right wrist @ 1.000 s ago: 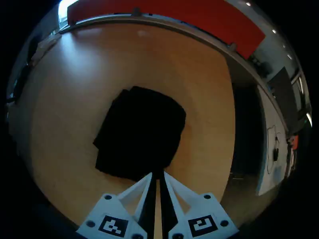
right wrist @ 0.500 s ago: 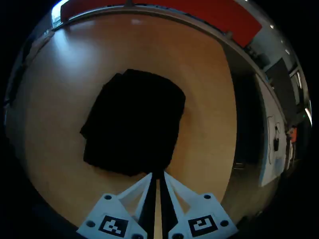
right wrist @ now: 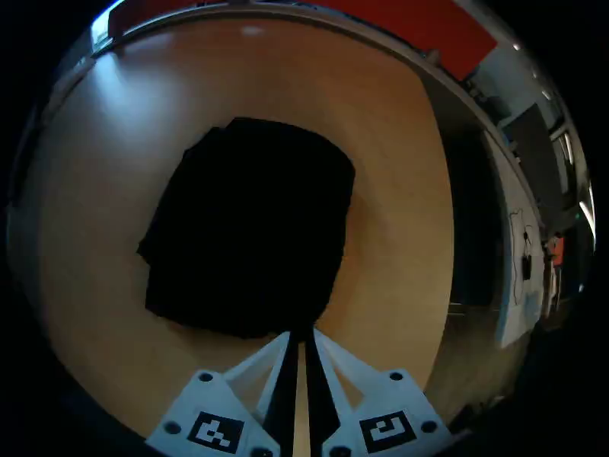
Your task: Fold towel
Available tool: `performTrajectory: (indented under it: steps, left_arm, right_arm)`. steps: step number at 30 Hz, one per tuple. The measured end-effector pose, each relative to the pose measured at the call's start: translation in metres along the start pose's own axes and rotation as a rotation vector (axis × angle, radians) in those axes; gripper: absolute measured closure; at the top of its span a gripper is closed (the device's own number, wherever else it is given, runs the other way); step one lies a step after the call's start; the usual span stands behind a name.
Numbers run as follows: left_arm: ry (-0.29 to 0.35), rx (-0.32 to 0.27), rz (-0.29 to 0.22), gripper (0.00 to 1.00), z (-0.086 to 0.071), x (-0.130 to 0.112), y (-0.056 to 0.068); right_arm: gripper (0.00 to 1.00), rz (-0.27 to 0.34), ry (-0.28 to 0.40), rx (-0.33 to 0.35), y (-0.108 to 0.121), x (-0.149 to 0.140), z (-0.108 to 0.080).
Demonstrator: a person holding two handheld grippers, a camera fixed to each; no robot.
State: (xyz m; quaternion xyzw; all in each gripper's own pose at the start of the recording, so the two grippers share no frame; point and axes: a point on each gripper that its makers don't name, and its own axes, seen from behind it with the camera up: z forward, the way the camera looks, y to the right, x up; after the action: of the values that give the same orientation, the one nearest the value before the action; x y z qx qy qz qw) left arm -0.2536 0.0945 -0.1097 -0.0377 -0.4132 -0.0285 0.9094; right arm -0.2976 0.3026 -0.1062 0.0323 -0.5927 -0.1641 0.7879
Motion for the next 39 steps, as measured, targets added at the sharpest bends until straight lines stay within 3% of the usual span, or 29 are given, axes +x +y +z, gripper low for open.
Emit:
performTrajectory:
  steps: [14,20,26,30,34,39]
  left_arm:
    - [0.001,0.001,0.004,0.02,-0.001,0.001,-0.001]
    - [0.002,-0.002,0.002,0.02,-0.001,0.002,0.0]
    - [0.003,-0.009,0.005,0.02,0.001,0.004,0.002]
    - [0.005,-0.013,0.009,0.02,0.002,0.005,0.003]
    - [0.008,-0.017,0.009,0.02,0.002,0.006,0.003]
    - [0.01,-0.019,0.007,0.02,0.002,0.005,0.002]
  right_arm:
    - [0.92,0.012,-0.007,-0.006,-0.001,-0.005,0.004]
    - [0.85,0.008,-0.005,-0.011,0.002,-0.006,-0.001]
    - [0.63,0.003,0.02,-0.014,0.004,-0.005,-0.01]
    - [0.34,0.007,0.037,-0.011,0.003,-0.003,-0.016]
    - [0.26,0.005,0.045,-0.01,0.002,-0.002,-0.019]
    - [0.25,-0.004,0.051,-0.007,-0.002,-0.002,-0.022]
